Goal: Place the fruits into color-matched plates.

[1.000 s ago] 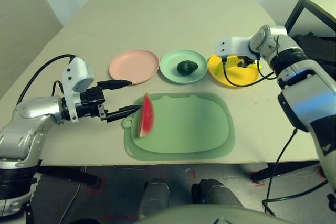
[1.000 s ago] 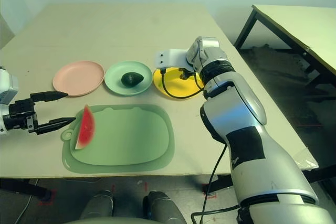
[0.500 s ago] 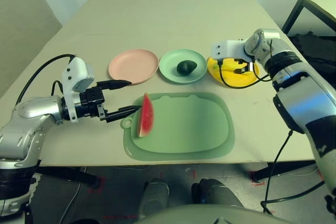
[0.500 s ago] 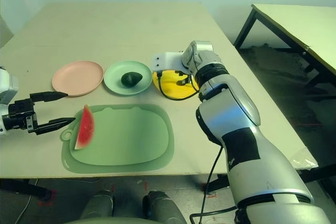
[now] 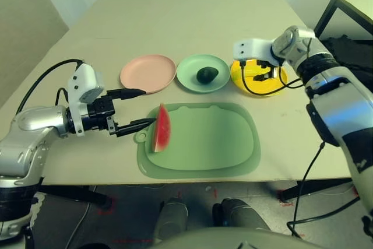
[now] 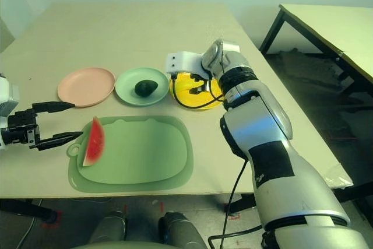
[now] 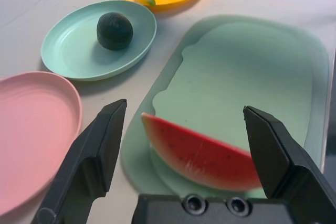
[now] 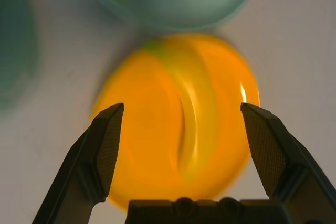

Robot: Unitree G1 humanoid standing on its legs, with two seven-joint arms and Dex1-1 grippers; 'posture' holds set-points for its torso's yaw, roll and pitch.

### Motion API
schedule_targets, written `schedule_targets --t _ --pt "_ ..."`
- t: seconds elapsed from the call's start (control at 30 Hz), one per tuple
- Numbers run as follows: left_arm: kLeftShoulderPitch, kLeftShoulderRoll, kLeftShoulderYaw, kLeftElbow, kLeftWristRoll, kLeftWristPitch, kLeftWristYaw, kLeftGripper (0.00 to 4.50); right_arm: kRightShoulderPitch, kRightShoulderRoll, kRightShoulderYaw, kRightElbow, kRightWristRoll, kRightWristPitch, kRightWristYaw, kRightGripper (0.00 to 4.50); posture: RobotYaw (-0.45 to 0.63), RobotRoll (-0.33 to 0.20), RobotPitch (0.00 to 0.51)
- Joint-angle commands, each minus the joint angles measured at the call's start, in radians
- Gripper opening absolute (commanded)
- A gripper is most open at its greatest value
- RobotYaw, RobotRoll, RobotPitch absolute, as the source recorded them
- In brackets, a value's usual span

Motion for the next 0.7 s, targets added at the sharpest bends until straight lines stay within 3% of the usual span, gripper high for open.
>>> schedule_targets --t 0.03,0.2,0.3,0.47,0.7 --pt "-0.007 0.028 -0.021 0.019 0.053 -0.057 -0.028 4.5 0.143 -0.02 -0.089 -0.251 0.138 0.14 0.088 4.48 0.12 0.0 0.095" --pt "-0.04 0.059 -0.068 0.055 0.138 -0.155 -0.063 4.5 0.423 -0.008 -0.259 -0.764 0.434 0.432 0.148 4.48 0.11 0.0 0.097" --pt "-0.075 0.069 -0.102 0.079 0.183 -0.21 -0.078 4.5 0.551 -0.011 -0.314 -0.924 0.552 0.5 0.131 4.48 0.1 0.0 0.096" --pt "-0.143 0.059 -0.208 0.164 0.32 -0.405 -0.095 4.5 0.752 -0.01 -0.395 -1.006 0.717 0.446 0.141 4.48 0.12 0.0 0.096" --pt "-0.316 0.018 -0.361 0.327 0.457 -0.667 -0.143 4.5 0.9 -0.063 -0.384 -1.028 0.792 0.368 0.189 4.48 0.13 0.0 0.096"
